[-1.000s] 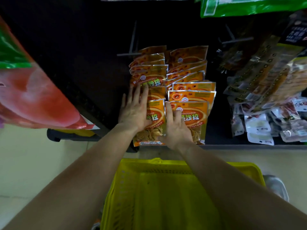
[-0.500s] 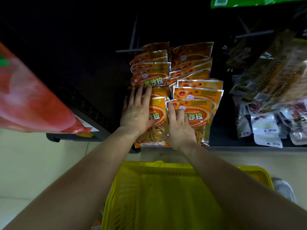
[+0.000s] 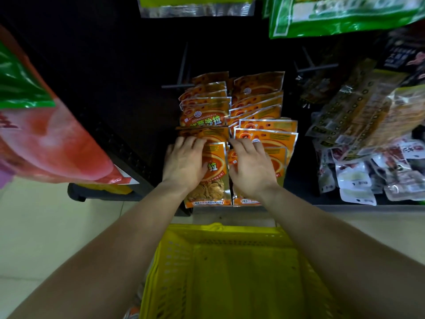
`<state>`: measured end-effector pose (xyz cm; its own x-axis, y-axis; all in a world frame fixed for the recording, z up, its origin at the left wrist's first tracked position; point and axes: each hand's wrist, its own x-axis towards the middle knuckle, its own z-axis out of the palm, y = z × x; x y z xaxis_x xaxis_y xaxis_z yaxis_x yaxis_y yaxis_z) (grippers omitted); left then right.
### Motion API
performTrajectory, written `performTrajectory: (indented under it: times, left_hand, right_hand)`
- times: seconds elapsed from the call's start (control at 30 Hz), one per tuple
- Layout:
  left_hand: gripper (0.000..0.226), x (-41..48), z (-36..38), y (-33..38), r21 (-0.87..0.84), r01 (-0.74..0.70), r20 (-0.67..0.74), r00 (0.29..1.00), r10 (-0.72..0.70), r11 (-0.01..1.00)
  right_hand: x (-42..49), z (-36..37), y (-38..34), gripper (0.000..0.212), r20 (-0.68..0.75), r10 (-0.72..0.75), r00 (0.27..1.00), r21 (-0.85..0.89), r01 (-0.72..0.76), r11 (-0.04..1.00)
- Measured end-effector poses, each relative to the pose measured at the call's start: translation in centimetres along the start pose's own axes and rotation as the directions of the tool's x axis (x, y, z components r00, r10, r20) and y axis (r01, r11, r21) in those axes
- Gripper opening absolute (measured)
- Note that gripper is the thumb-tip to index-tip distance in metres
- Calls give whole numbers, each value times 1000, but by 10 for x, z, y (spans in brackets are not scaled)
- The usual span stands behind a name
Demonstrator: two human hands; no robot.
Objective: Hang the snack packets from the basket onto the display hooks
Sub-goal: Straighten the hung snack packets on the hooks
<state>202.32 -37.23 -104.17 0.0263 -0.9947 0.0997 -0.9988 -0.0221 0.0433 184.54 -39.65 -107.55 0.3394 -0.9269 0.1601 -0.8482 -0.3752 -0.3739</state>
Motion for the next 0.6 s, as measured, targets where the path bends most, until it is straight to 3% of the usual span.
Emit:
performTrajectory:
  times: [0.13, 0.3, 0.6]
  left_hand:
    - [49, -3, -1, -4, -5, 11, -17, 1000, -11, 1000]
    - [31, -9, 1, -12, -41, -29, -42, 999, 28, 999]
    - [41, -9, 2, -11, -63, -11, -19, 1000, 10, 998]
  right_hand:
    - [15, -2, -1, 61, 107, -6, 994, 69, -2, 998]
    - [26, -5, -2, 44, 69, 32, 997, 186, -45, 981]
    - [41, -10, 3, 22, 124, 152, 981, 341, -186, 922]
